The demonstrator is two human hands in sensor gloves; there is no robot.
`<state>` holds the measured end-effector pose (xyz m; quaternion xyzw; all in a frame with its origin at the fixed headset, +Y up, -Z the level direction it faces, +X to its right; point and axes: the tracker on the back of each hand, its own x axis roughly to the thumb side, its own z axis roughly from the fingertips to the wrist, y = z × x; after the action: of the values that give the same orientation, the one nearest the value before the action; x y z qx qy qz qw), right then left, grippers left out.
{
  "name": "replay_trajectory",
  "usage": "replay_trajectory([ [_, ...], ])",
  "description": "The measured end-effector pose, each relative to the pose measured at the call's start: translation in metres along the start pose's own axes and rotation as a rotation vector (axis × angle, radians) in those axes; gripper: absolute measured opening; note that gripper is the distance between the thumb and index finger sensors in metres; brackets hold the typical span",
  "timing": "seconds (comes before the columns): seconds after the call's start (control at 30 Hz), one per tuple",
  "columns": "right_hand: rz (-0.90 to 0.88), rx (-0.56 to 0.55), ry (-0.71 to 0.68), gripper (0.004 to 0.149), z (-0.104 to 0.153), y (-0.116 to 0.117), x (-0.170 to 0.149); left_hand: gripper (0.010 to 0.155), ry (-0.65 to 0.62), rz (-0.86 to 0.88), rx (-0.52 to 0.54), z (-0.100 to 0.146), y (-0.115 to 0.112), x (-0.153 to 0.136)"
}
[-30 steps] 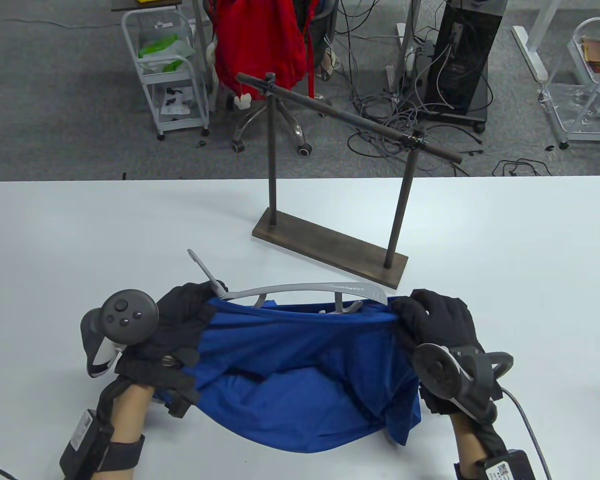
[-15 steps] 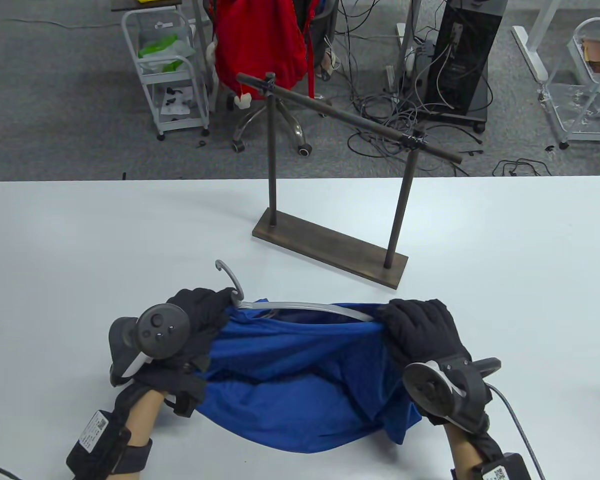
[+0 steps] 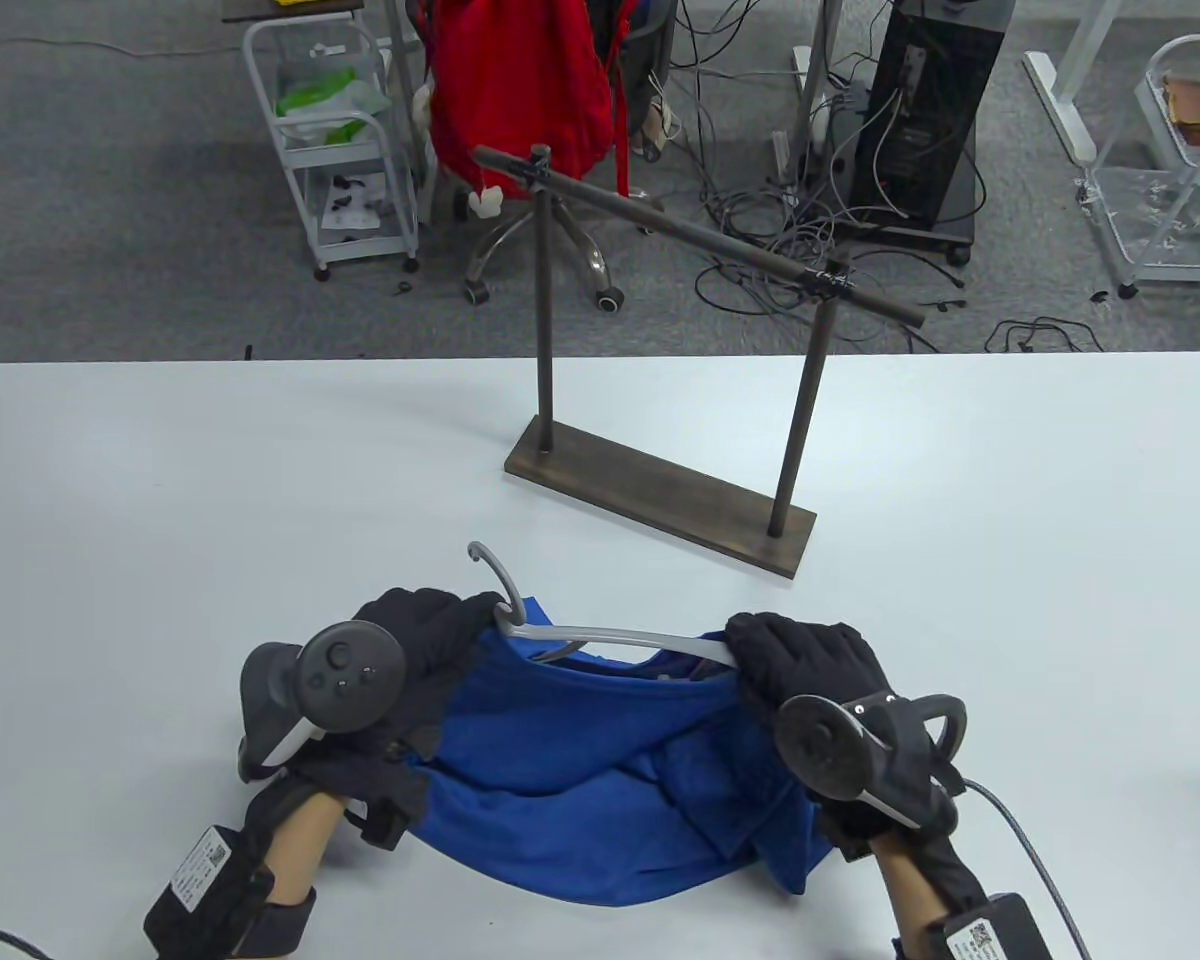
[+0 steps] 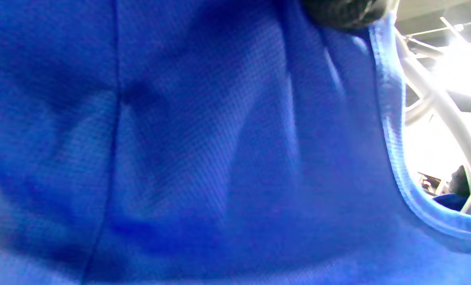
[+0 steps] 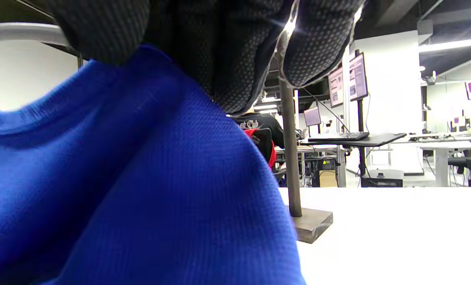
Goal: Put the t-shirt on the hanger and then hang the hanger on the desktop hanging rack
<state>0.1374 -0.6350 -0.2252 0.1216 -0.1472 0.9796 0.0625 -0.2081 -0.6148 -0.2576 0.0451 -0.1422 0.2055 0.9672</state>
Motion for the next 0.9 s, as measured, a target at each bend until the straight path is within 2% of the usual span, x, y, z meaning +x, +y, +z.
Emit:
replay_trajectory([
  [0.27,-0.013,-0.059,-0.077,0.054,0.008,-0.001,0.032,0.052,-0.052,-0.042,-0.05,0.005,-0.013,0.024],
  [0.37,-0.01,-0.094,-0.077,0.052,0.009,-0.001,0.031,0.052,-0.05,-0.065,-0.038,0.006,-0.013,0.025],
  [0.5,-0.125,-0.064,-0.054,0.052,0.009,-0.002,0.03,0.052,-0.053,-0.066,-0.031,0.007,-0.014,0.027],
  [0.6,-0.082,-0.075,-0.063,0.051,0.009,-0.002,0.03,0.052,-0.059,-0.091,-0.02,0.008,-0.014,0.03],
  [0.77,-0.137,-0.116,-0.019,0.049,0.007,-0.006,0.021,0.053,-0.026,-0.079,-0.052,0.003,-0.014,0.02],
  [0.9,-0.147,-0.15,0.016,0.049,0.005,-0.008,0.006,0.053,0.022,-0.061,-0.013,-0.001,-0.007,0.001],
])
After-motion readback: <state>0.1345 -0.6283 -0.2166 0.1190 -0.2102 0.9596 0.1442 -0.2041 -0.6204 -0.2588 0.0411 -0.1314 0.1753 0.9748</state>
